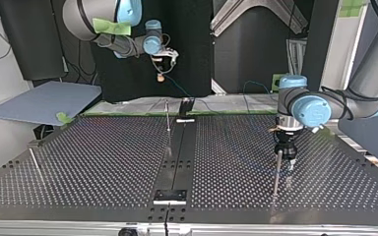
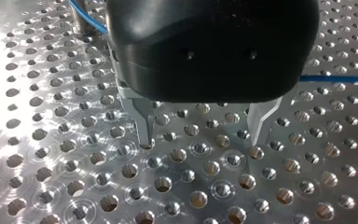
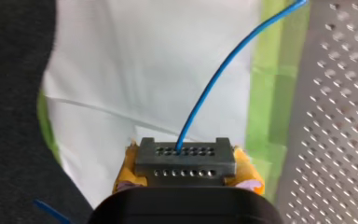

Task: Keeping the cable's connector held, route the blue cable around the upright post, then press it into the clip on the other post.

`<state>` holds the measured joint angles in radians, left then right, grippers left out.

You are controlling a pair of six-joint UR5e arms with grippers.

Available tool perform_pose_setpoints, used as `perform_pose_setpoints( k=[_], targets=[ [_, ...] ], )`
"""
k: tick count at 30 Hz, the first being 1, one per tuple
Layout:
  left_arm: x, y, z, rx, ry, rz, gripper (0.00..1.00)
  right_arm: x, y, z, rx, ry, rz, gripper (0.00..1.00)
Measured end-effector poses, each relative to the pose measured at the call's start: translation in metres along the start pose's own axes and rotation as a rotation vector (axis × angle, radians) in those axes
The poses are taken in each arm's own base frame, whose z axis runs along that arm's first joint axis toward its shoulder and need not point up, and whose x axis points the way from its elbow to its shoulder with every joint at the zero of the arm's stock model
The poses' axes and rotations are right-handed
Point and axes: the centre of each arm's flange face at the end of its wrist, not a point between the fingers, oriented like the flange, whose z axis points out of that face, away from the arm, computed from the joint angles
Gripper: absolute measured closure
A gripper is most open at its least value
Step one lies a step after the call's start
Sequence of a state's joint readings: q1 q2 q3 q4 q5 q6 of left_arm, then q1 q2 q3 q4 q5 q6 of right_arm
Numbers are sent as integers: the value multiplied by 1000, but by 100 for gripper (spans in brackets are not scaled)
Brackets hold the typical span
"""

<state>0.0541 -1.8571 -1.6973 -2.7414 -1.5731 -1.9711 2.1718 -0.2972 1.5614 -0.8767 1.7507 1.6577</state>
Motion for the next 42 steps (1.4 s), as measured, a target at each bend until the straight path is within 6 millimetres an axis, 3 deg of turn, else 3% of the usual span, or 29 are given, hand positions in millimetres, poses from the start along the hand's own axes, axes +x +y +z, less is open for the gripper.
perform_pose_setpoints(
  k=[9, 31, 42],
  targets=[
    [-1, 1, 0, -5, -2, 0, 0, 33, 13, -10, -28, 71, 9, 100],
    [-5, 14, 1, -62, -7, 0, 0, 92, 23, -69, -43, 91, -38, 100],
    [-5, 18, 0, -86, -6, 0, 0, 110, 27, -99, -1, 68, -42, 100]
  ],
)
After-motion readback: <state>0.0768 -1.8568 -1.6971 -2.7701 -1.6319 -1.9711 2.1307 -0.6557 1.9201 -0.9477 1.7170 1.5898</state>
